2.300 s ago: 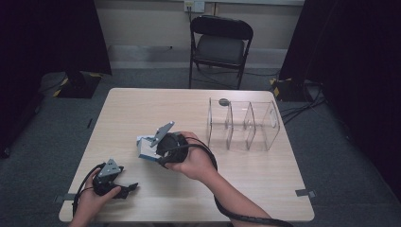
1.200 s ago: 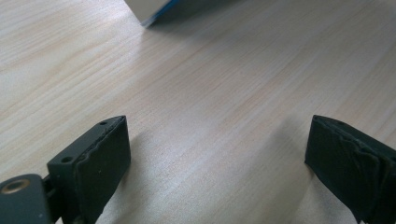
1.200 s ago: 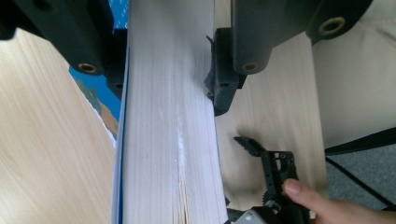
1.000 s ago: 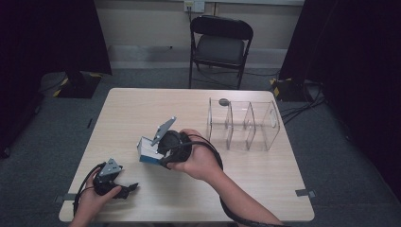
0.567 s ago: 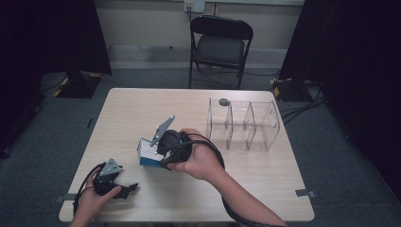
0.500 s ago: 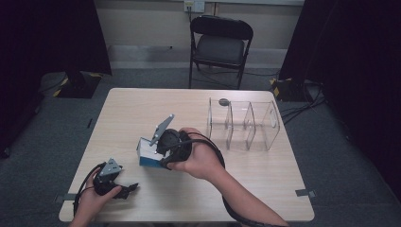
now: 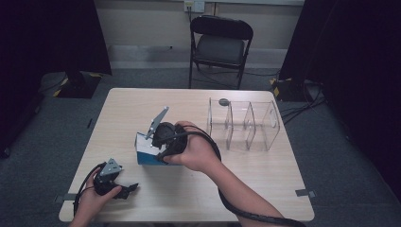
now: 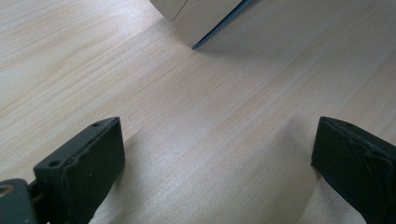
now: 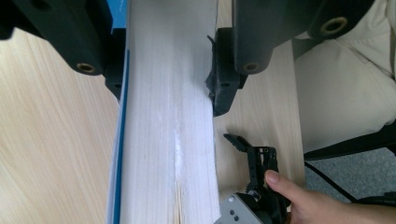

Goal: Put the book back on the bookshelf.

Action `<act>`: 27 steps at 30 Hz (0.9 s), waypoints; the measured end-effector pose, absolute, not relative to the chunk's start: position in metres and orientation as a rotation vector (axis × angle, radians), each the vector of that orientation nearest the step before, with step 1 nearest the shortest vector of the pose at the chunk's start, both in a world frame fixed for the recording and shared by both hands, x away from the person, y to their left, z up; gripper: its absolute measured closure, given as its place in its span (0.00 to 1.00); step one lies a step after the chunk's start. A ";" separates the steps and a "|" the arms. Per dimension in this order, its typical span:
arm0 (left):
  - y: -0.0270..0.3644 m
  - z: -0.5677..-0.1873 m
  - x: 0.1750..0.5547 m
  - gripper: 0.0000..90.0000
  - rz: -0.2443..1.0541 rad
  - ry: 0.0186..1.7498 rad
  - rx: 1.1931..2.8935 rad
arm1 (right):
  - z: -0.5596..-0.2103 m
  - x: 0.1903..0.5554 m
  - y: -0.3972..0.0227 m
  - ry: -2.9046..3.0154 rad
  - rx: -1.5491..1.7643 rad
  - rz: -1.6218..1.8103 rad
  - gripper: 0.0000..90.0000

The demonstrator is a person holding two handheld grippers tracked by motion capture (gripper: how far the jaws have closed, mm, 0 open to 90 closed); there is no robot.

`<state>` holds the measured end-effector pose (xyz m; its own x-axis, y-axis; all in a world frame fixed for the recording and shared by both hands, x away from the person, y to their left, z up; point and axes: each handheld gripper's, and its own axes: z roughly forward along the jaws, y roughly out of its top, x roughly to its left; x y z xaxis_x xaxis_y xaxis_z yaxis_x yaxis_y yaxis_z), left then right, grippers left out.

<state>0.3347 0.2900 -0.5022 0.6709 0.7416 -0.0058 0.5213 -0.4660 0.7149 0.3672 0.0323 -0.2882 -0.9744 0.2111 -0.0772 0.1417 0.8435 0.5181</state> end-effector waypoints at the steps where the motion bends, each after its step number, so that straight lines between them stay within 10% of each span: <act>1: 0.290 -0.502 0.335 0.02 0.400 0.969 2.174 | -0.288 0.367 0.032 2.893 0.286 0.796 0.68; 27: 0.289 -0.503 0.335 0.00 0.391 0.977 2.174 | -0.272 0.382 0.041 2.930 0.303 0.847 0.66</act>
